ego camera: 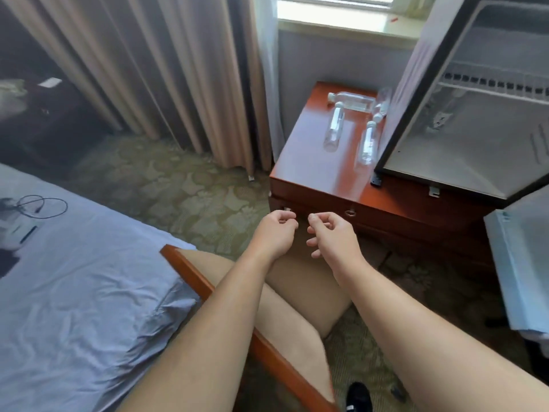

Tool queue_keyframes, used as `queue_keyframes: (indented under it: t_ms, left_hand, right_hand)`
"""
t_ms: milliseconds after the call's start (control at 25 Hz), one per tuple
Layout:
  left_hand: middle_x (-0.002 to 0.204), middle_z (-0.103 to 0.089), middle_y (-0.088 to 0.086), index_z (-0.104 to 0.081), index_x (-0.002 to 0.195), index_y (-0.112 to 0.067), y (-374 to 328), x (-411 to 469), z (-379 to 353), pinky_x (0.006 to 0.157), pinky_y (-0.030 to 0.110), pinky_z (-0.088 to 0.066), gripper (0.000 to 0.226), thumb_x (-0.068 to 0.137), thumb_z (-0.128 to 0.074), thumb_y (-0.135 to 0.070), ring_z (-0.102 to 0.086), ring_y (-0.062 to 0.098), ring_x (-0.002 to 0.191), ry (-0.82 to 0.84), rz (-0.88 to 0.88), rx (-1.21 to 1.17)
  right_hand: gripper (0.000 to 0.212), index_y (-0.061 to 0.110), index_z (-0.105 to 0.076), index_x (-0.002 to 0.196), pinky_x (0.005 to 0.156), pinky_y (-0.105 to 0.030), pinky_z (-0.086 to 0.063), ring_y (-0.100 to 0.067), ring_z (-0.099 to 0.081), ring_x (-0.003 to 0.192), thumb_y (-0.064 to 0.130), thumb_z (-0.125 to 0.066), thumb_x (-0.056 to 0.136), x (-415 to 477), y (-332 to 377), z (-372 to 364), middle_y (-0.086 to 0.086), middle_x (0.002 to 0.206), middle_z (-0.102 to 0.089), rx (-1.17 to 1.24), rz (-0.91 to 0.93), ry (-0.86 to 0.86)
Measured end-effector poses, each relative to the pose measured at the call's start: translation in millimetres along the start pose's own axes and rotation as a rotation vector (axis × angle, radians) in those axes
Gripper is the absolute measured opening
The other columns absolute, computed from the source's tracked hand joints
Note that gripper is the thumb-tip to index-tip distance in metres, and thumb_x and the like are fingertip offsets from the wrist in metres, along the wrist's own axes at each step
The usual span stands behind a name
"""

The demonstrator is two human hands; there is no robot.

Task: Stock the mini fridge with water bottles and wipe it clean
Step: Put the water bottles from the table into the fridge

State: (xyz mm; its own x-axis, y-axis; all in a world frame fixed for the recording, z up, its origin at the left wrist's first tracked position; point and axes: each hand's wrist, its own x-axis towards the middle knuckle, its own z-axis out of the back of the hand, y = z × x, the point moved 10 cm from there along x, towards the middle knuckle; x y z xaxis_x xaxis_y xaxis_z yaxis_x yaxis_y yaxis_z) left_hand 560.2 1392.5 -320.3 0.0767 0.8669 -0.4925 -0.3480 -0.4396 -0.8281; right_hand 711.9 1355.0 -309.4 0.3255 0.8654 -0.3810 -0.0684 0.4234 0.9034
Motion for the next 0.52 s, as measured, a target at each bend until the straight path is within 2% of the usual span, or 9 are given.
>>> queue_keyframes:
  t_ms: [120,240,440,520]
  left_hand:
    - [0.113,-0.069,0.0,-0.067,0.116,-0.023,16,11,76,0.087,0.034,-0.051,0.023,0.095,-0.058,-0.02,-0.066,0.017,0.103,0.045,-0.048,0.019]
    - [0.107,-0.069,0.002,-0.067,0.114,-0.021,33,17,154,0.074,0.028,-0.049,0.02,0.097,-0.057,-0.017,-0.065,0.016,0.092,0.104,-0.058,0.021]
    - [0.108,-0.073,-0.001,-0.068,0.103,-0.029,50,40,249,0.088,0.036,-0.055,0.015,0.095,-0.059,-0.02,-0.069,0.019,0.1,0.092,0.002,-0.009]
    - [0.108,-0.074,0.003,-0.068,0.103,-0.026,49,59,259,0.081,0.031,-0.053,0.015,0.096,-0.059,-0.016,-0.068,0.017,0.095,0.107,0.023,-0.029]
  right_hand:
    - [0.012,0.024,-0.065,0.091,0.056,-0.035,-0.055,-0.012,-0.066,0.064,0.031,-0.061,0.1,-9,7,-81,-0.007,0.095,-0.071,-0.014,0.007,-0.039]
    - [0.012,0.025,-0.066,0.091,0.053,-0.03,-0.055,-0.01,-0.067,0.063,0.031,-0.061,0.099,-25,16,-149,-0.011,0.101,-0.071,-0.039,-0.025,-0.099]
    - [0.013,0.022,-0.067,0.094,0.053,-0.028,-0.055,-0.012,-0.067,0.066,0.032,-0.061,0.099,-28,37,-207,-0.011,0.101,-0.073,-0.051,-0.062,-0.154]
    - [0.012,0.023,-0.067,0.093,0.054,-0.03,-0.055,-0.011,-0.067,0.065,0.032,-0.061,0.099,-14,40,-220,-0.011,0.101,-0.072,-0.046,-0.069,-0.166]
